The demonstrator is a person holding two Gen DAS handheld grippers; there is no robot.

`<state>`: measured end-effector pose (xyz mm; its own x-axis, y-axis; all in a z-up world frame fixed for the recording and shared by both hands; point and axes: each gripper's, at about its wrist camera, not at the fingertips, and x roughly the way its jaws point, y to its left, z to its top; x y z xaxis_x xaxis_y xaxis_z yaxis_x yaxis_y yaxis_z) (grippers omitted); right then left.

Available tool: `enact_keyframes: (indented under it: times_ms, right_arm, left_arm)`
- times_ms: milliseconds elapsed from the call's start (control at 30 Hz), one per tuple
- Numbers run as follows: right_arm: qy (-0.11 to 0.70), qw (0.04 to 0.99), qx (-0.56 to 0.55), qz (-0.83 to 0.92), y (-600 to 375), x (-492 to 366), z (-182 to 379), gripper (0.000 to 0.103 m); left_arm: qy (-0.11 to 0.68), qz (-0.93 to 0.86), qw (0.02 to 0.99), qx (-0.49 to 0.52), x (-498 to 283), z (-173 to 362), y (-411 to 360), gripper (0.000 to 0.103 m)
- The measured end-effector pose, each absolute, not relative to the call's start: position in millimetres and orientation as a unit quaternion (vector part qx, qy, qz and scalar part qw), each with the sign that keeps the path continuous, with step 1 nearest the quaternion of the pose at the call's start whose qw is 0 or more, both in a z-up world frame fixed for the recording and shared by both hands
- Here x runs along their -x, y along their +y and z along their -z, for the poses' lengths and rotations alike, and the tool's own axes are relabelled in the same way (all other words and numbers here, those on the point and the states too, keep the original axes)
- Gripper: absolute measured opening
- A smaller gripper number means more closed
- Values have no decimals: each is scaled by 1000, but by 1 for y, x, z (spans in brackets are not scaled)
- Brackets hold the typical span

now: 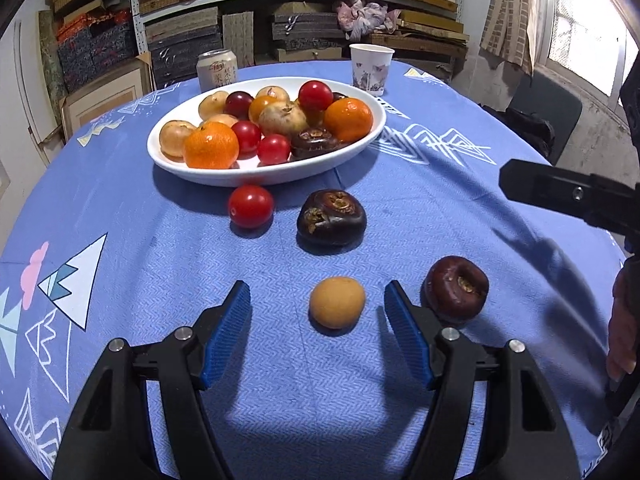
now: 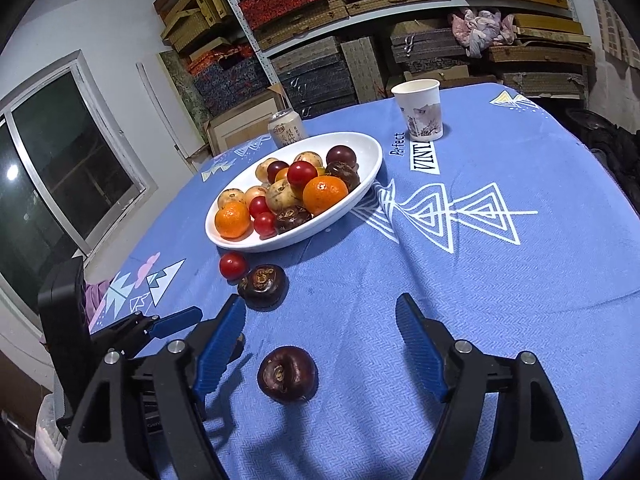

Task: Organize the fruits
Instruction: 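Move the right tool to a dark brown fruit while the left tool approaches a small tan fruit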

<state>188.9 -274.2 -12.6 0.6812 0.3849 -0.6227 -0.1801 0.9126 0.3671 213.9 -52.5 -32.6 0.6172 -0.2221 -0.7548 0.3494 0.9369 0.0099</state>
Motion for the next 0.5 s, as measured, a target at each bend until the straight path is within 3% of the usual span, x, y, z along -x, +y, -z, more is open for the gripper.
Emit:
enact_keyframes:
  times_ms: [167,267,500]
  right_arm:
    - [374,904,-142,-154,-274,-190,15,79]
    - [378,902,-141,-154,-273,-190,17,80]
    - [382,901,-138,-154,-272,-191,18,80]
  left_arm:
    - [415,150,894,-79,-217,35,-52,67]
    - [422,148,891,-80,-220,37,-51,51]
    - [416,147,893,-87,-217,36,-52,46]
